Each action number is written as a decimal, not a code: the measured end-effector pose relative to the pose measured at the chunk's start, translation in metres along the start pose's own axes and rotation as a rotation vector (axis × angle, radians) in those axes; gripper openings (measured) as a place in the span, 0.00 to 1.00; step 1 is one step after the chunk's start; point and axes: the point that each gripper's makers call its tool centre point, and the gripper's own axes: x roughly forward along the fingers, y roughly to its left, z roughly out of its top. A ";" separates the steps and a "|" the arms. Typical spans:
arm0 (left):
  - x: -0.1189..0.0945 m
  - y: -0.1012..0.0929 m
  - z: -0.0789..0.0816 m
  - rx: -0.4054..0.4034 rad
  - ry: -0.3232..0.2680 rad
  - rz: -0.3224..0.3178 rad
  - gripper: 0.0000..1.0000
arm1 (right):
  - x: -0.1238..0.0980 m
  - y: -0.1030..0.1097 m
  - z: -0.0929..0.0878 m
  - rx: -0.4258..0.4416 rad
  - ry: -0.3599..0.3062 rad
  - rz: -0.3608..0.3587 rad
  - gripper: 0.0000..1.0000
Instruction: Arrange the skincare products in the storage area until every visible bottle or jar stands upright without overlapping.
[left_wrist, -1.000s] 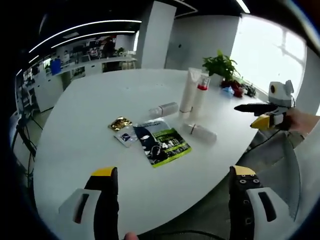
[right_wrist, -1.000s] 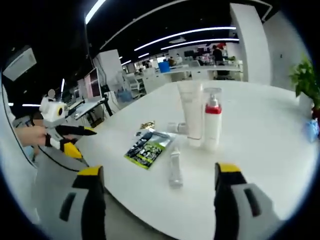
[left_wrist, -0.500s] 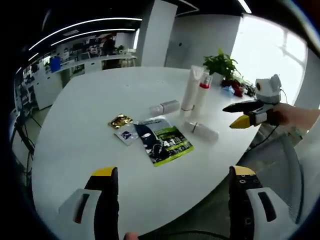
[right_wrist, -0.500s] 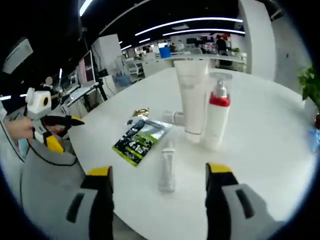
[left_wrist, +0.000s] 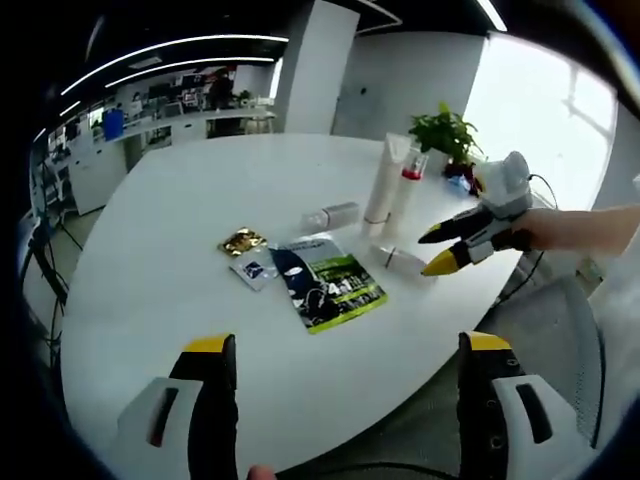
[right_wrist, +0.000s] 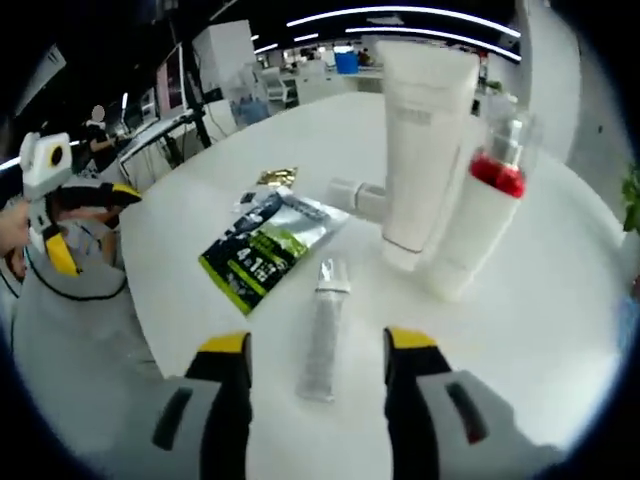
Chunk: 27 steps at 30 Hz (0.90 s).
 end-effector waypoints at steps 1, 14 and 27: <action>0.000 0.000 -0.001 -0.002 0.001 0.000 0.90 | 0.003 0.000 -0.001 -0.009 0.011 -0.001 0.49; 0.001 0.003 -0.003 -0.017 0.012 0.002 0.89 | 0.024 -0.008 -0.003 -0.027 0.112 -0.030 0.29; 0.002 0.004 -0.003 -0.021 0.019 0.007 0.88 | 0.030 -0.012 -0.010 0.004 0.140 -0.064 0.21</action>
